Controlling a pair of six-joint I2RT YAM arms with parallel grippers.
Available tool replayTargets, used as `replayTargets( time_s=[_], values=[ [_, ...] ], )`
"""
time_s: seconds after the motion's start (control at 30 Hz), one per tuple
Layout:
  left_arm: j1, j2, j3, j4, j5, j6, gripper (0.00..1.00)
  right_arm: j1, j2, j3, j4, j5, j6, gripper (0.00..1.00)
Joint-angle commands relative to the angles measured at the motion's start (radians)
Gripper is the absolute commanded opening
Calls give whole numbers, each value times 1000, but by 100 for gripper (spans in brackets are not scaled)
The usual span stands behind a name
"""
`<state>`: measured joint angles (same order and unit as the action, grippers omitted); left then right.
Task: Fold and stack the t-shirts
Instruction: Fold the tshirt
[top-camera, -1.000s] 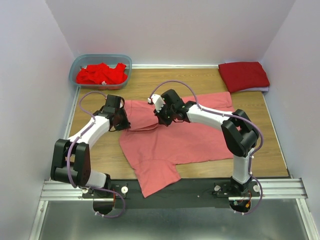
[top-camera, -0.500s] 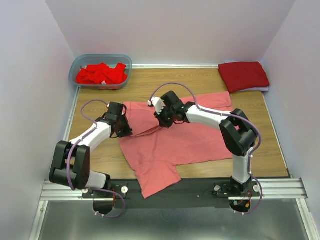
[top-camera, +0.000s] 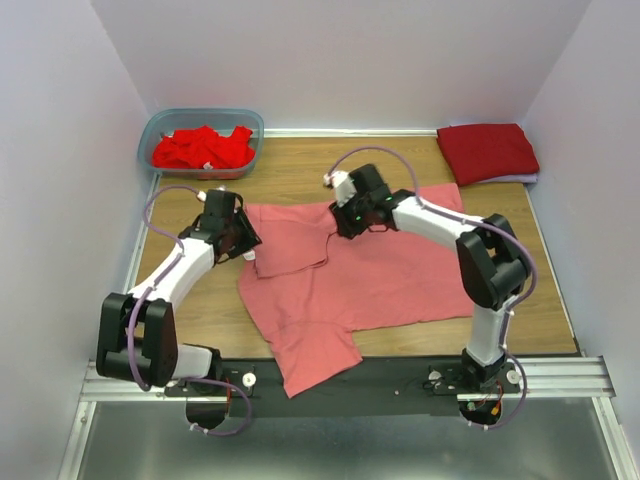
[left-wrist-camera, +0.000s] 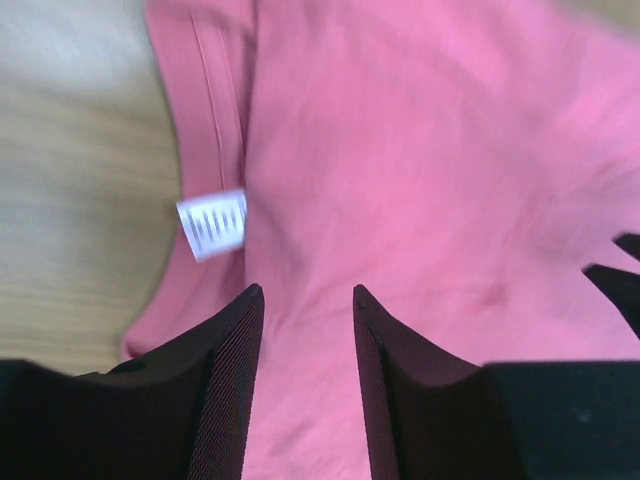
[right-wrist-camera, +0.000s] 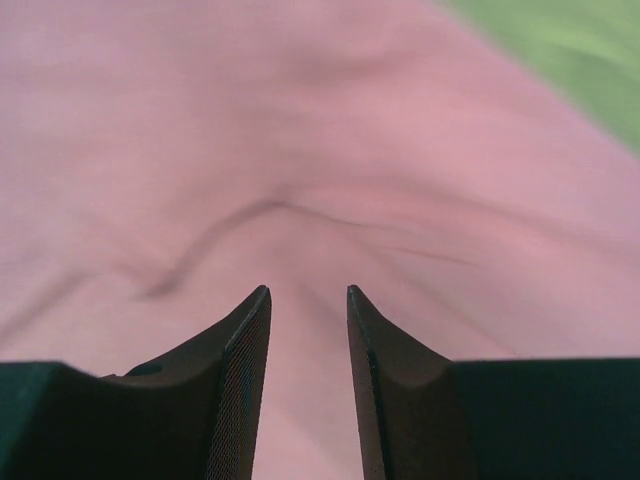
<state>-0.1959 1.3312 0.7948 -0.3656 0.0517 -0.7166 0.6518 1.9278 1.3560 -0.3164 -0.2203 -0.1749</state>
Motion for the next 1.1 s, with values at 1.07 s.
replayTargets(
  time_s=[1.07],
  values=[
    [127,605,483,123,-65,95,34,-584,72,-24,137,78,371,44]
  ],
)
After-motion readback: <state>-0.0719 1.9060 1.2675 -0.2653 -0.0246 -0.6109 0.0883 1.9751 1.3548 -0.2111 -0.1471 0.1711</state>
